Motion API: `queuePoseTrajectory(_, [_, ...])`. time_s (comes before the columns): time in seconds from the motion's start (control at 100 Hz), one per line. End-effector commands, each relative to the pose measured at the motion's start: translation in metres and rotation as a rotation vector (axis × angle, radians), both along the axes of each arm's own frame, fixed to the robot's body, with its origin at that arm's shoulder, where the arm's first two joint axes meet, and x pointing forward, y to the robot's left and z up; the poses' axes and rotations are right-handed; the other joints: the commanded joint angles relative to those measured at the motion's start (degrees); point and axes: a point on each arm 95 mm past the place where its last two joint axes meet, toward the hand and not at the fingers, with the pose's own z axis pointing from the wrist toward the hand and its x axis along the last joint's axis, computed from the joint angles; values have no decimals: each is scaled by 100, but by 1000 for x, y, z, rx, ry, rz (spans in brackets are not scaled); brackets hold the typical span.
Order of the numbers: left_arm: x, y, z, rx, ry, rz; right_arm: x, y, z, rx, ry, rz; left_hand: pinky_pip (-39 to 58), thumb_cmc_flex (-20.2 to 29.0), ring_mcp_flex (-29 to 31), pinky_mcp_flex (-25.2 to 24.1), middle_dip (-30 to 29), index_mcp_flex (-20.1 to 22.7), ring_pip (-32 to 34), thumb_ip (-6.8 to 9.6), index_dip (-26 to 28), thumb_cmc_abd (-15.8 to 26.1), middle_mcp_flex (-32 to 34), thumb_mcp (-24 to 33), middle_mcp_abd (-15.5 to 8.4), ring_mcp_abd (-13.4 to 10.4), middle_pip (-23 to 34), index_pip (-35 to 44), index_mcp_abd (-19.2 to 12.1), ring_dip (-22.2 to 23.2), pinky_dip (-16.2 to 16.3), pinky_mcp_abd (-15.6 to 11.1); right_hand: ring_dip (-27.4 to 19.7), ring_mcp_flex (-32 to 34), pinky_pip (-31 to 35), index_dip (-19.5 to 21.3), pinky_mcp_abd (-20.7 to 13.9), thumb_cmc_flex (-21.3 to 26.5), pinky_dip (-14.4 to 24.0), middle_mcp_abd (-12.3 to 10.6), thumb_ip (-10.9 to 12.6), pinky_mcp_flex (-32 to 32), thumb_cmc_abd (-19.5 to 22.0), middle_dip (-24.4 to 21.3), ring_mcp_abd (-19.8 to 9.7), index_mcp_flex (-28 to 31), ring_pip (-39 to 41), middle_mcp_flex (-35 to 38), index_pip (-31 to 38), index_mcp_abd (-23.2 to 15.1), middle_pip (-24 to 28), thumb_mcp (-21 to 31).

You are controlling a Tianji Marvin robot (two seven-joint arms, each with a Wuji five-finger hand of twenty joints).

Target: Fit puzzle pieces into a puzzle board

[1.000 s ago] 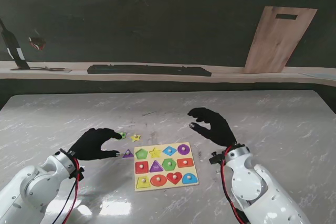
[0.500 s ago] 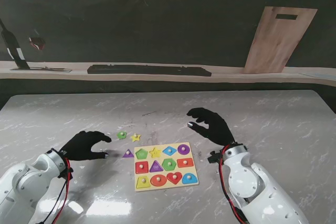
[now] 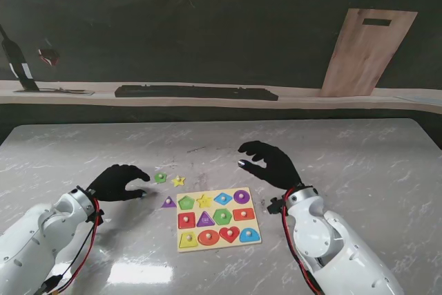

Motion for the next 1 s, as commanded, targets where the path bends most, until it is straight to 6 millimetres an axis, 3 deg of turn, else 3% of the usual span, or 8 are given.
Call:
queuePoseTrajectory(0.0, [13,-5,10,-11,-14,-11,-1,4,2,-3,-3,5,295,107,129,131,171,140,217,192,22,-49,129,142,-101,-147,198,189,31,172,214,-470,39,9,90,-62,23,-114,134,-38,125,-20,158,21,-24,-38,66,70,-9,-148,38,-66])
queuePoseTrajectory(0.14, [29,-9,7,7,0,-42,0,3,2,-6,1,2,291,146,161,137,294,135,281,123,100,-128,183,105,-160,-176,310,400,-70,232,267,-475,41,19,91,-60,28,-111,134,-40,124,-20,156,22,-24,-18,74,75,4,-147,45,-70])
queuePoseTrajectory(0.56, [58,-28,1,73,-22,-67,1,-2,-1,-2,9,-5,302,-114,259,225,513,143,448,153,113,-312,297,401,-144,-148,535,633,-27,303,288,-414,42,14,93,-59,28,-104,133,-34,123,-23,158,22,-9,5,79,81,22,-134,51,-76])
queuePoseTrajectory(0.99, [68,-36,-8,138,-5,-96,-1,-5,0,3,-3,-12,391,-18,440,401,667,266,636,-20,143,-551,521,449,-172,-126,718,946,-112,339,302,-382,40,15,94,-62,29,-99,133,-39,123,-23,157,19,-15,19,79,78,22,-114,48,-79])
